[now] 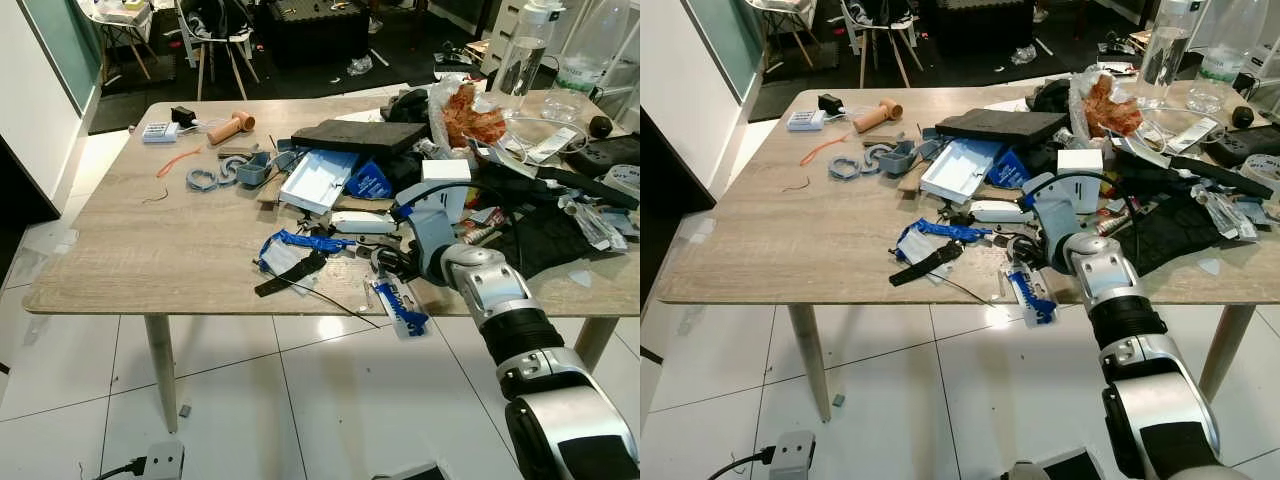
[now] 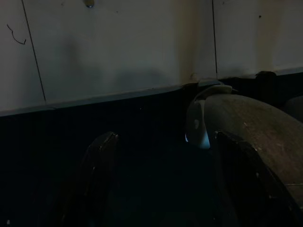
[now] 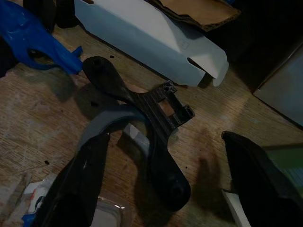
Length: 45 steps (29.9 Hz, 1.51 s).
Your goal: Picking trash to rubbish bin
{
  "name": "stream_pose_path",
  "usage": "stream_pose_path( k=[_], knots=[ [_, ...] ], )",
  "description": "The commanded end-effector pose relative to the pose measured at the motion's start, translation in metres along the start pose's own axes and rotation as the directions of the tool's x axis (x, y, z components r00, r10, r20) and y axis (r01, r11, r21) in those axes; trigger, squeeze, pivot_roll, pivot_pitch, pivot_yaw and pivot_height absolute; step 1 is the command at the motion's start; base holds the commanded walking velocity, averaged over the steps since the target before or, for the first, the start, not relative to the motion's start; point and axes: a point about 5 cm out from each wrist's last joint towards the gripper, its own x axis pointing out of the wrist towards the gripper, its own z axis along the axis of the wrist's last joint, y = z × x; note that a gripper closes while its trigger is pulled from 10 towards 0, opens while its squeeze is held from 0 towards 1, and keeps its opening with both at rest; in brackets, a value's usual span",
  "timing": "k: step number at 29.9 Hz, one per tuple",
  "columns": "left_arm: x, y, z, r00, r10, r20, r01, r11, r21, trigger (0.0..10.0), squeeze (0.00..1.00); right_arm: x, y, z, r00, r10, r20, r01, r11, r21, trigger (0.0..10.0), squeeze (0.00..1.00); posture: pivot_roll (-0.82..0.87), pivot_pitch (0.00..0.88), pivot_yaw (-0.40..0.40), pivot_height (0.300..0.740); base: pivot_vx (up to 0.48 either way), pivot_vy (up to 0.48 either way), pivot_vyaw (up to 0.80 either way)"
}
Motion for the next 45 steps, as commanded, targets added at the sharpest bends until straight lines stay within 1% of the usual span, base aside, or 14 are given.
stream_pose_path(
  k=[1,11,18,26,30,32,33,34,35,36,37,38,44,45],
  knots=[
    [-0.002,0.001,-0.008,1.000,-0.003,-0.027,0.004,1.000,0.013,10.0,0.00,0.003,0.007,-0.022,0.996,0.013,-0.084,-0.011,1.000,0.019,0.0,0.00,-0.09,0.071,0.071,0.740,0.000,0.000,0.00],
    [-0.002,0.000,-0.009,1.000,-0.005,-0.027,0.005,1.000,0.006,10.0,0.00,0.003,0.004,-0.024,0.996,-0.012,-0.091,0.014,1.000,0.021,0.0,0.00,-0.08,0.080,0.067,0.740,0.000,0.000,0.00],
    [-0.002,0.000,-0.010,1.000,-0.005,-0.028,0.006,1.000,0.002,10.0,0.00,0.001,-0.009,-0.010,0.994,-0.106,-0.006,0.107,0.993,0.052,0.0,0.00,-0.08,0.080,0.067,0.740,0.000,0.000,0.00],
    [-0.002,0.000,-0.008,1.000,-0.004,-0.022,0.004,1.000,-0.002,10.0,0.00,-0.011,-0.022,0.039,0.932,-0.208,0.297,0.163,0.972,0.171,0.0,0.00,-0.09,0.078,0.072,0.740,0.000,0.000,0.00],
    [-0.001,0.000,-0.006,1.000,0.005,-0.019,-0.005,1.000,-0.001,10.0,0.00,-0.017,-0.017,0.061,0.878,-0.168,0.448,0.061,0.968,0.243,0.0,0.00,-0.09,0.077,0.073,0.740,0.000,0.000,0.00],
    [-0.001,0.000,-0.005,1.000,0.010,-0.017,-0.010,1.000,-0.008,10.0,0.00,-0.022,-0.006,0.074,0.831,-0.090,0.548,-0.059,0.967,0.248,0.0,0.00,-0.09,0.077,0.073,0.740,0.000,0.000,0.00],
    [-0.001,0.000,-0.005,1.000,0.010,-0.017,-0.010,1.000,-0.008,10.0,0.00,-0.022,-0.006,0.074,0.831,-0.090,0.548,-0.059,0.967,0.248,0.0,0.00,-0.09,0.077,0.073,0.740,0.000,0.000,0.00],
    [-0.001,0.000,-0.006,1.000,0.021,-0.018,-0.022,1.000,-0.017,10.0,0.00,-0.029,0.009,0.086,0.767,0.007,0.641,-0.209,0.948,0.240,0.5,0.00,-0.09,0.075,0.072,0.740,0.000,0.000,0.00],
    [-0.001,0.000,-0.006,1.000,0.024,-0.019,-0.025,1.000,-0.020,10.0,0.00,-0.031,0.013,0.089,0.747,0.037,0.664,-0.256,0.938,0.236,0.5,0.00,-0.09,0.075,0.072,0.740,0.000,0.000,0.00],
    [-0.001,0.001,-0.006,0.999,0.031,-0.023,-0.031,0.999,-0.021,10.0,0.00,-0.034,0.020,0.093,0.718,0.082,0.691,-0.309,0.927,0.211,7.7,0.00,-0.09,0.075,0.074,0.740,0.000,0.000,0.00],
    [-0.001,0.001,-0.006,0.999,0.031,-0.023,-0.031,0.999,-0.021,10.0,0.00,-0.034,0.020,0.093,0.718,0.082,0.691,-0.309,0.927,0.211,7.7,0.00,-0.09,0.075,0.074,0.740,0.000,0.000,0.00],
    [-0.001,0.001,-0.007,0.999,0.036,-0.026,-0.036,0.999,-0.023,10.0,0.00,-0.036,0.025,0.095,0.702,0.112,0.703,-0.341,0.920,0.194,10.0,0.00,-0.09,0.075,0.074,0.740,0.000,0.000,0.00],
    [-0.001,0.002,-0.008,0.998,0.049,-0.045,-0.050,0.999,-0.014,10.0,0.00,-0.036,0.046,0.097,0.656,0.191,0.730,-0.450,0.875,0.176,10.0,0.00,-0.09,0.073,0.072,0.740,0.000,0.000,0.00],
    [-0.001,0.003,-0.009,0.997,0.052,-0.050,-0.053,0.999,-0.012,10.0,0.00,-0.036,0.056,0.096,0.640,0.230,0.733,-0.489,0.858,0.158,10.0,0.00,-0.09,0.073,0.072,0.740,-0.274,0.000,0.00]
  ],
)
